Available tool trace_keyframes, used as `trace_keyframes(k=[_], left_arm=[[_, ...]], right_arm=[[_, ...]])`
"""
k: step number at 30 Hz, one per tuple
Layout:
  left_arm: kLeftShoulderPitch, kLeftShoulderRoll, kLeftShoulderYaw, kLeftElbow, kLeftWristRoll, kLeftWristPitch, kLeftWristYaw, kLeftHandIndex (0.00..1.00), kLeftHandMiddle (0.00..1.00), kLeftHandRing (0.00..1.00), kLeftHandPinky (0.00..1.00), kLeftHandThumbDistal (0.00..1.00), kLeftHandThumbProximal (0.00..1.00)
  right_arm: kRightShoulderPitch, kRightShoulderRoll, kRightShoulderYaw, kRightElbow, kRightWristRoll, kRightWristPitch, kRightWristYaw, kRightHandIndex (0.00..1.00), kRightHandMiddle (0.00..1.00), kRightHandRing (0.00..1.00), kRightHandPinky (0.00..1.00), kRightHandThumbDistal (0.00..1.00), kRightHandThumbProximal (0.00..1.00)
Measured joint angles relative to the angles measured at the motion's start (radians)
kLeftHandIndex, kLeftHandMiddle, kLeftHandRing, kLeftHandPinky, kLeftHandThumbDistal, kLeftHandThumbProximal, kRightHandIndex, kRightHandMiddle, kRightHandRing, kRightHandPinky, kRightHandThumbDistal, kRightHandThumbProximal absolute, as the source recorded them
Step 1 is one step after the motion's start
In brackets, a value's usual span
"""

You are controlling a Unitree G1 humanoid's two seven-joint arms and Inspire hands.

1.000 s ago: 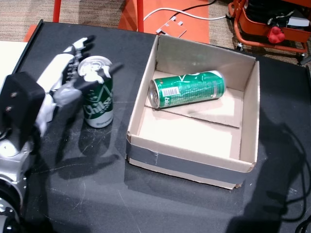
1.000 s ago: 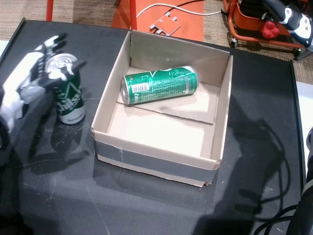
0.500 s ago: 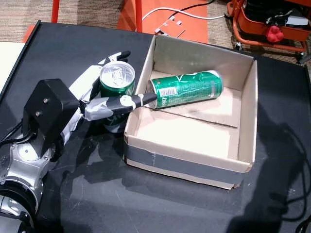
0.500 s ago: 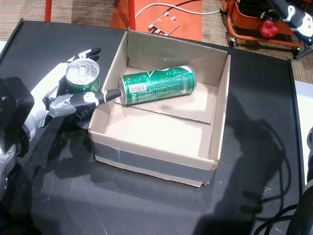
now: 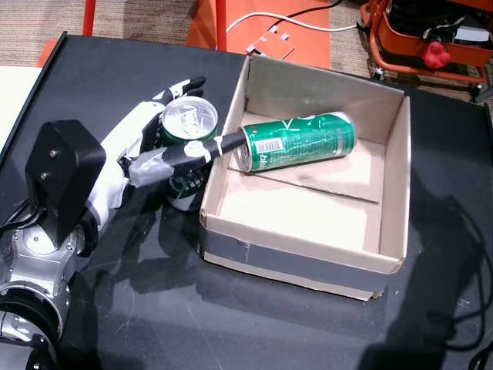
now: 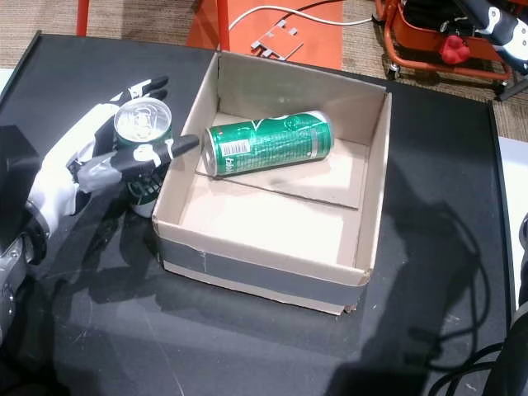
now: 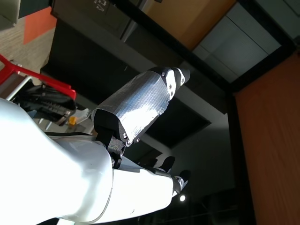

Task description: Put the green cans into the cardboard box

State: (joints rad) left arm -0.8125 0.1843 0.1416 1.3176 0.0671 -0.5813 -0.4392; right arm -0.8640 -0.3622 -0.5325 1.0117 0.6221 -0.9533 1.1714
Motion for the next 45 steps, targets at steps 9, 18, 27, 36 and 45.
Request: trace_keyframes(k=[9, 18, 27, 36, 45], left_arm=[[0.0, 0.002, 0.004, 0.0, 0.0, -0.001, 0.045, 1.0, 1.0, 1.0, 1.0, 1.0, 0.51], [0.0, 0.008, 0.015, 0.0, -0.004, -0.002, 0.023, 1.0, 1.0, 1.0, 1.0, 1.0, 0.51], [0.001, 0.025, 0.015, 0.0, -0.003, -0.008, 0.016, 1.0, 1.0, 1.0, 1.0, 1.0, 0.51], [0.003, 0.047, 0.003, 0.0, -0.002, -0.009, 0.0, 1.0, 1.0, 1.0, 1.0, 1.0, 0.51], [0.003, 0.065, -0.042, 0.0, 0.032, -0.024, 0.028, 1.0, 1.0, 1.0, 1.0, 1.0, 0.51]], right_arm=[[-0.001, 0.0, -0.006, 0.0, 0.006, 0.014, 0.013, 0.98, 0.94, 0.91, 0.99, 1.0, 0.7], [-0.001, 0.003, -0.011, -0.005, 0.012, 0.012, 0.003, 0.97, 0.94, 0.91, 0.98, 1.0, 0.73], [-0.005, 0.005, -0.029, -0.01, 0.033, 0.014, 0.038, 0.96, 0.93, 0.92, 0.98, 1.0, 0.74], [-0.019, 0.009, -0.037, -0.003, 0.042, 0.017, 0.053, 0.96, 0.93, 0.92, 0.99, 1.0, 0.76], [-0.018, 0.013, -0.033, -0.025, 0.042, 0.024, 0.052, 0.98, 0.94, 0.92, 1.0, 1.0, 0.72]])
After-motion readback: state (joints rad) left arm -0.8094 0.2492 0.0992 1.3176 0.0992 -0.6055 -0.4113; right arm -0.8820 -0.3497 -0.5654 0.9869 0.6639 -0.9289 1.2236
